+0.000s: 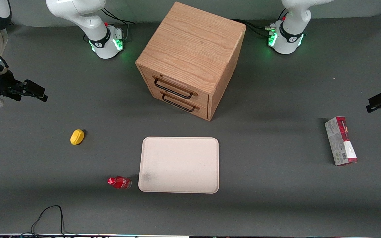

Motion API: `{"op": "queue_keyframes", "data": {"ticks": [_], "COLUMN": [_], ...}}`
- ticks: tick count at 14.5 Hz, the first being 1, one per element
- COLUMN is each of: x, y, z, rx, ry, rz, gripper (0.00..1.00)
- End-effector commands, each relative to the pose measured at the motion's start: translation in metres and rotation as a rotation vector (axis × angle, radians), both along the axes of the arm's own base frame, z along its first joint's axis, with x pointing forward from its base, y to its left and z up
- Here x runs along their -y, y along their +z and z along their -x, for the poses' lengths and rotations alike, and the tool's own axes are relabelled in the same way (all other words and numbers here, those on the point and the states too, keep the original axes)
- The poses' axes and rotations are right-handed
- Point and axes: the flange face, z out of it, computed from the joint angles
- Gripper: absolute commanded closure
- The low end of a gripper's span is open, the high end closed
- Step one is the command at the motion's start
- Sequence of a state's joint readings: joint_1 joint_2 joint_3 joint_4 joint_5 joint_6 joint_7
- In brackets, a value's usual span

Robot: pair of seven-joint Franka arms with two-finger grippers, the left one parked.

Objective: Place coke bottle on tray
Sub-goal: 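Move the right gripper from rest toward the red Coca-Cola bottle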

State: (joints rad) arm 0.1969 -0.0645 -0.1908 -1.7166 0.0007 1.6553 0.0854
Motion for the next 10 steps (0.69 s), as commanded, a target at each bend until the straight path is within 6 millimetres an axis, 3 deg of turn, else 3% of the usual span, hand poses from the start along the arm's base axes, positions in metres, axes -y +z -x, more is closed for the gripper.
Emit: {"op": "queue_keyframes", "data": {"ticks": [1,6,8,10], "x": [0.002,-0.016,-0.023,-0.048], "y": [0.002,-0.011,-0.012,-0.024], "z": [0.002,-0.010,-0.038,-0.083], "rx": [0.009,0.000,0.018,0.025], "ry": [-0.001,0.021,0.026,0.062], "rz": [-0.022,-0.019,-0.007,0.005], "gripper": [0.00,0.00,0.00,0.00]}}
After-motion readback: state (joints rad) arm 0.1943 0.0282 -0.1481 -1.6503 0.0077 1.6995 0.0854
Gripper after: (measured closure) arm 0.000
